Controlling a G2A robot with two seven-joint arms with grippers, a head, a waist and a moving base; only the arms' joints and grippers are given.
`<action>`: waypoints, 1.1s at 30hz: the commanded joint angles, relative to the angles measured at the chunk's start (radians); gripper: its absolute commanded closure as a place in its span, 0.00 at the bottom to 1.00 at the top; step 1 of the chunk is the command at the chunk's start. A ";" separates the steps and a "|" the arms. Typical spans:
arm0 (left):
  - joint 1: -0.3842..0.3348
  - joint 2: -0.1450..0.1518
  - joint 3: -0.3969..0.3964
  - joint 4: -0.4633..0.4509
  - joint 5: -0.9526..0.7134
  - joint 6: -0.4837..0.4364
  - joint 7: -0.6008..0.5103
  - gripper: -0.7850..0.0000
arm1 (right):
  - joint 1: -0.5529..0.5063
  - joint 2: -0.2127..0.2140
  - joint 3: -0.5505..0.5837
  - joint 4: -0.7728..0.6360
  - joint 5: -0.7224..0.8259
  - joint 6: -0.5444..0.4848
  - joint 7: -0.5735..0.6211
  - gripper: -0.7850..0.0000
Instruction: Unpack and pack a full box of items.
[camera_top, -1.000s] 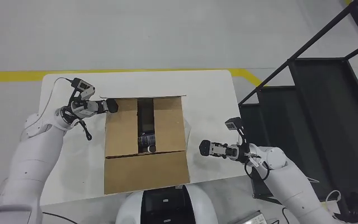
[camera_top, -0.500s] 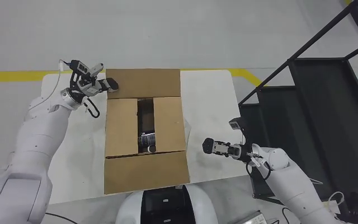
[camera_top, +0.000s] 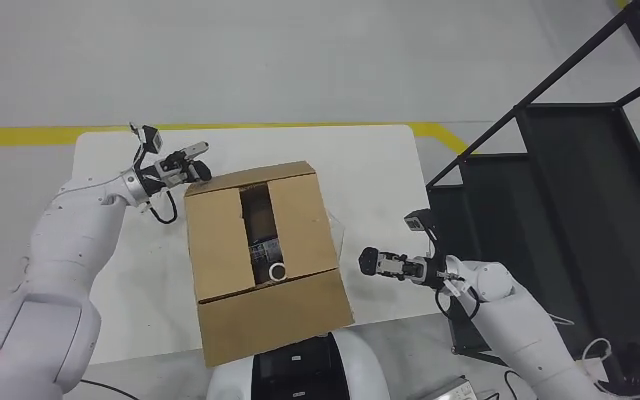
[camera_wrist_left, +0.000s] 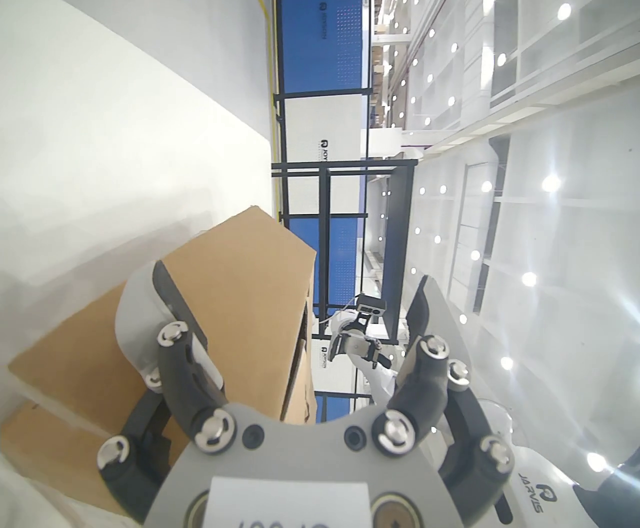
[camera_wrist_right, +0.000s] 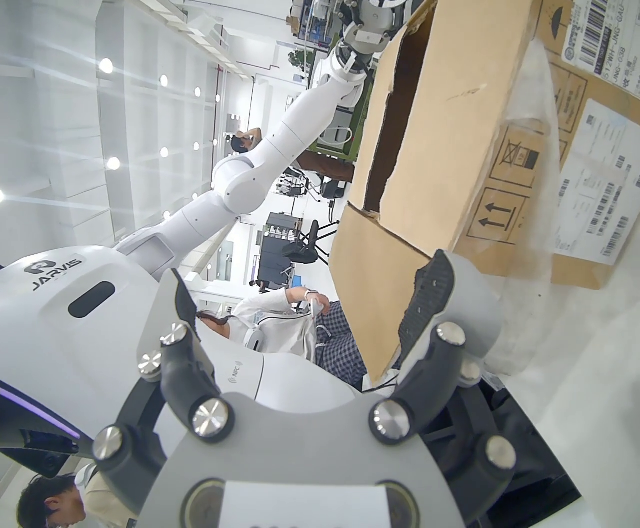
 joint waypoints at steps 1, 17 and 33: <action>-0.010 0.006 -0.013 0.015 -0.005 -0.007 0.003 0.00 | 0.012 -0.002 -0.010 -0.007 -0.014 0.006 -0.005 0.00; 0.197 0.157 -0.254 -0.375 -0.176 0.067 -0.090 0.00 | 0.180 -0.033 -0.147 -0.199 -0.407 0.186 -0.170 0.00; 0.700 0.312 -0.590 -0.927 -0.160 0.282 -0.304 0.00 | 0.396 -0.116 -0.448 -0.202 -0.589 0.457 -0.279 0.00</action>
